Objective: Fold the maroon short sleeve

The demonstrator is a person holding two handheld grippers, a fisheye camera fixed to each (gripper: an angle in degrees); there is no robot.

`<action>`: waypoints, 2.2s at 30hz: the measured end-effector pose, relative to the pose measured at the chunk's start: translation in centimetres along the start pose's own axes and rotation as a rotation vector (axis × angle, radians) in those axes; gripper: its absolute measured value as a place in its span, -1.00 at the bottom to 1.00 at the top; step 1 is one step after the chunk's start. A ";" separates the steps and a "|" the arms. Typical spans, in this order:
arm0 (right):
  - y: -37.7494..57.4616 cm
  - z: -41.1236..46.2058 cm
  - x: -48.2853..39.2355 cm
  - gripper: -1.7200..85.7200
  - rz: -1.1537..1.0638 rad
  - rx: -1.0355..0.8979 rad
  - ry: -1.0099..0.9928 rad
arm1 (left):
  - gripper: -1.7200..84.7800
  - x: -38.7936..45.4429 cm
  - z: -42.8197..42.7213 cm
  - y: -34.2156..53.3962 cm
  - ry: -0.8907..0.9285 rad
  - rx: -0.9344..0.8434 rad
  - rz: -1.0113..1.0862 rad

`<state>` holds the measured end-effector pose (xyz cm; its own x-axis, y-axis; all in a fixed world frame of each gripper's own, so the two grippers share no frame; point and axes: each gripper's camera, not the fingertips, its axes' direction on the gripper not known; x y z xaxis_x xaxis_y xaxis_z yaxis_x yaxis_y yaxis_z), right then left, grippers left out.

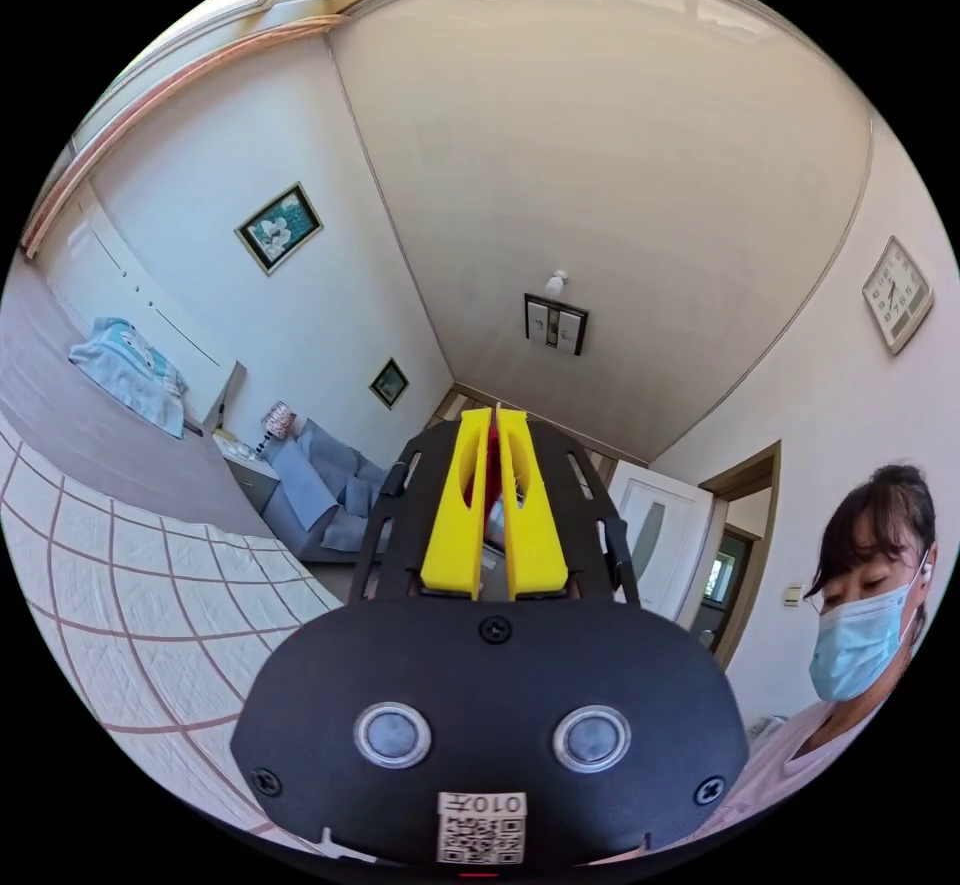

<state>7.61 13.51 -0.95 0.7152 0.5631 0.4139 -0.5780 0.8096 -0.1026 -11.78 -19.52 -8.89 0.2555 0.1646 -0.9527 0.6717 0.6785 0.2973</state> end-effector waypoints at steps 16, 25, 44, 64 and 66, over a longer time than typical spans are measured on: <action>3.8 8.5 6.8 -0.87 0.072 -0.239 0.061 | -0.63 -10.4 11.4 27.5 -0.350 -0.890 0.544; 5.0 10.4 8.5 -0.88 0.167 -0.337 0.088 | -0.59 -7.9 16.5 40.1 -0.462 -1.223 0.846; 5.2 24.4 7.7 -0.64 -0.148 -0.517 0.475 | -0.96 -9.2 14.7 23.9 -0.306 -0.947 0.530; -21.9 20.3 -5.0 -0.87 -0.359 -0.056 0.598 | -0.95 -29.5 9.9 0.6 -0.603 -0.663 0.056; -25.5 25.8 -5.4 -0.86 -0.394 -0.212 0.595 | -0.93 -34.4 11.2 2.1 -0.664 -0.821 -0.047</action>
<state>8.35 -14.48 22.72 0.9805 0.1707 -0.0977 -0.1899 0.9508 -0.2449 -11.36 -31.77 25.17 0.7371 -0.1308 -0.6630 0.0777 0.9910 -0.1091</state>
